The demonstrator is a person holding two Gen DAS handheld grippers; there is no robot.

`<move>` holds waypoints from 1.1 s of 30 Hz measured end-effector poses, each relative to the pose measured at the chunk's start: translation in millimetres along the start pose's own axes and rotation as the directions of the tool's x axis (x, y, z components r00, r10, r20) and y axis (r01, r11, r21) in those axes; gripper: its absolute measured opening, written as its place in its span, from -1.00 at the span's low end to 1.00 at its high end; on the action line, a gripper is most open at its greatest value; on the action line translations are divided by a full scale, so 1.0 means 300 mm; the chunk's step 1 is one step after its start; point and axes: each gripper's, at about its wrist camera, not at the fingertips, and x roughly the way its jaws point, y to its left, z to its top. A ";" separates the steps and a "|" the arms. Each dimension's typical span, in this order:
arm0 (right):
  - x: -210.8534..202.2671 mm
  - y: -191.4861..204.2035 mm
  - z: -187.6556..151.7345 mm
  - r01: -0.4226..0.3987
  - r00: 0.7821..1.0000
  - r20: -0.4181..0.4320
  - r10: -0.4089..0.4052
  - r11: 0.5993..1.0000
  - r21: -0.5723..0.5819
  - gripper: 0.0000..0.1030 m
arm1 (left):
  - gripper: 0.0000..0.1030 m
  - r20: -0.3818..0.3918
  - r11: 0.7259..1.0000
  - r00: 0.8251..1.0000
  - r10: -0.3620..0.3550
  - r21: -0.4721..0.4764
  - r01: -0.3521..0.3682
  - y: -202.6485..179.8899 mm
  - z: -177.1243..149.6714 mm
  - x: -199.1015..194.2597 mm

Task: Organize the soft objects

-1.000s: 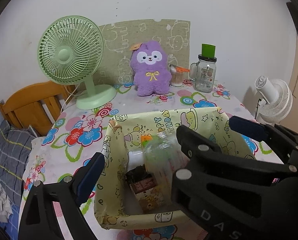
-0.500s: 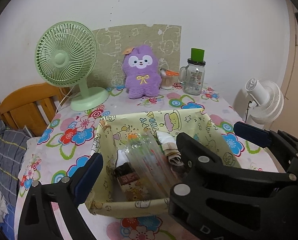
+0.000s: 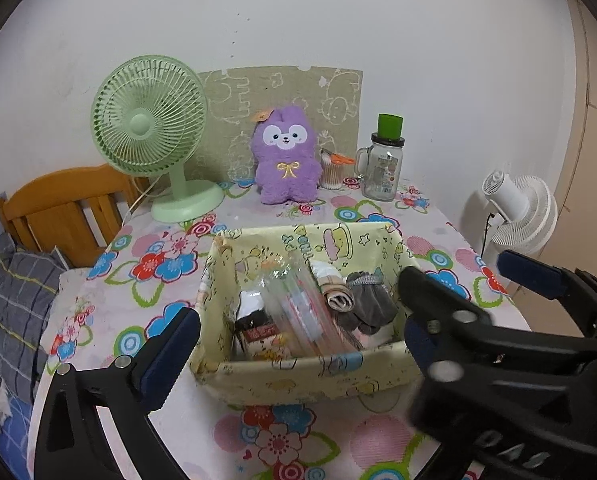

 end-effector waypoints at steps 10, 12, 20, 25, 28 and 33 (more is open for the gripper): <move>-0.099 -0.019 -0.033 0.032 0.999 0.028 -0.033 0.999 0.017 0.80 | 0.99 0.031 1.000 0.999 0.016 0.000 -0.016 0.018 -0.030 -0.093; -0.125 -0.021 -0.041 0.036 0.999 0.036 -0.037 0.999 0.017 0.80 | 0.99 0.038 1.000 0.999 0.019 -0.005 -0.019 0.026 -0.037 -0.115; -0.234 -0.020 -0.069 0.047 0.996 0.075 -0.048 0.999 0.013 0.90 | 0.99 0.064 0.999 0.997 0.047 -0.001 -0.047 0.036 -0.062 -0.215; -0.305 -0.020 -0.086 0.053 0.994 0.099 -0.054 0.998 0.016 0.91 | 0.99 0.084 0.998 0.995 0.055 -0.009 -0.054 0.046 -0.076 -0.276; -0.348 -0.023 -0.101 0.055 0.992 0.113 -0.058 0.998 0.022 0.92 | 0.99 0.097 0.998 0.994 0.058 -0.016 -0.056 0.051 -0.086 -0.311; -0.409 -0.021 -0.122 0.062 0.989 0.135 -0.065 0.998 0.026 0.95 | 0.99 0.119 0.998 0.991 0.067 -0.024 -0.065 0.062 -0.102 -0.363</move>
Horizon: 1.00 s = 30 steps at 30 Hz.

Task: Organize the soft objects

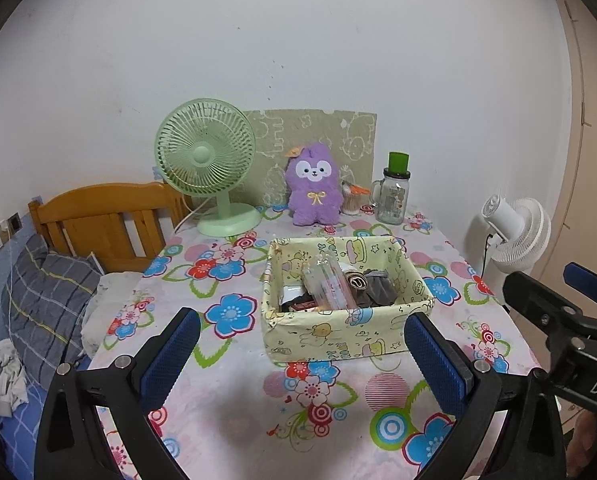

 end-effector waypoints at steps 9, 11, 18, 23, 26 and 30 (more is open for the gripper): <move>-0.069 0.001 -0.016 0.003 1.000 0.022 -0.004 1.000 0.010 0.95 | 0.99 0.050 0.999 0.998 0.033 -0.017 -0.032 0.030 -0.012 -0.098; -0.081 0.000 -0.018 0.002 1.000 0.027 -0.003 1.000 0.015 0.95 | 0.99 0.059 0.999 0.998 0.033 -0.010 -0.032 0.028 -0.013 -0.111; -0.115 0.002 -0.025 0.048 0.997 0.053 -0.048 0.999 0.010 0.95 | 0.99 0.058 1.000 0.998 0.021 0.000 -0.021 0.016 -0.015 -0.118; -0.119 0.000 -0.028 0.047 0.997 0.053 -0.048 0.999 0.008 0.96 | 0.99 0.064 1.000 0.998 0.022 -0.010 -0.021 0.017 -0.018 -0.124; -0.126 0.002 -0.029 0.047 0.997 0.057 -0.047 0.999 0.006 0.96 | 0.99 0.070 1.000 0.997 0.014 -0.005 -0.013 0.013 -0.021 -0.133; -0.133 0.003 -0.028 0.045 0.997 0.060 -0.046 0.999 0.010 0.96 | 0.99 0.073 1.000 0.997 0.008 -0.002 -0.008 0.008 -0.019 -0.139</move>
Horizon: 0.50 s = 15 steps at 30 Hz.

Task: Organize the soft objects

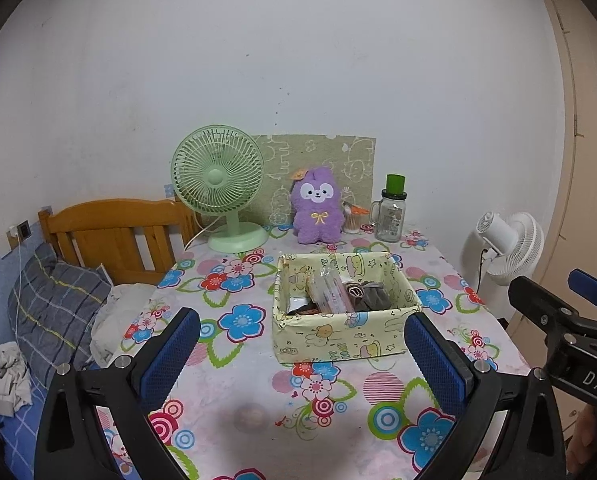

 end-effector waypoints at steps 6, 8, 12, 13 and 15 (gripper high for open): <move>-0.002 0.000 0.006 -0.008 1.000 0.001 0.008 1.000 0.006 0.96 | 0.99 0.000 1.000 1.000 0.003 -0.001 -0.003 -0.003 -0.002 -0.003; 0.001 0.001 0.005 -0.009 1.000 0.000 0.009 1.000 0.002 0.96 | 0.99 0.000 1.000 1.000 0.008 -0.002 -0.008 -0.003 -0.003 -0.003; 0.004 -0.003 0.003 -0.016 1.000 -0.002 0.016 1.000 0.006 0.96 | 0.99 -0.005 1.000 1.000 0.005 -0.010 -0.005 -0.003 0.000 -0.002; 0.006 -0.004 0.003 -0.018 1.000 -0.004 0.018 1.000 0.009 0.96 | 0.99 -0.007 1.000 1.000 0.005 -0.011 -0.005 -0.004 0.001 -0.002; 0.006 -0.006 0.004 -0.020 1.000 -0.006 0.020 1.000 0.011 0.96 | 0.99 -0.003 1.000 1.000 0.005 -0.014 -0.005 -0.003 0.003 -0.005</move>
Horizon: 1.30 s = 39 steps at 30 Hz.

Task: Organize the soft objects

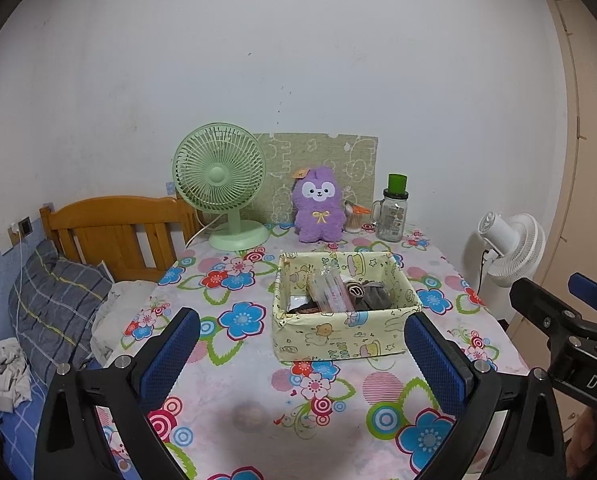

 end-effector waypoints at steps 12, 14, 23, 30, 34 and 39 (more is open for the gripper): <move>-0.013 0.006 0.001 -0.004 1.000 0.014 0.004 1.000 -0.004 0.96 | 0.99 0.008 1.000 1.000 0.000 -0.004 0.000 0.008 -0.001 -0.014; -0.014 0.007 0.000 -0.004 1.000 0.015 0.004 1.000 -0.003 0.96 | 0.99 0.009 1.000 1.000 0.000 -0.004 0.000 0.009 0.000 -0.017; -0.017 0.005 0.000 -0.002 1.000 0.015 0.002 1.000 -0.004 0.96 | 0.99 0.010 1.000 1.000 0.002 -0.001 -0.002 0.008 0.005 -0.016; -0.018 0.005 0.000 -0.002 1.000 0.015 0.002 1.000 -0.002 0.96 | 0.99 0.012 1.000 1.000 0.003 0.001 -0.003 0.007 0.006 -0.020; -0.018 0.005 0.000 -0.002 1.000 0.016 0.002 1.000 -0.003 0.96 | 0.99 0.012 1.000 1.000 0.002 0.001 -0.002 0.007 0.008 -0.021; -0.020 0.003 -0.001 -0.003 1.000 0.017 0.003 1.000 -0.003 0.96 | 0.99 0.011 1.000 1.000 0.003 0.000 -0.003 0.006 0.006 -0.021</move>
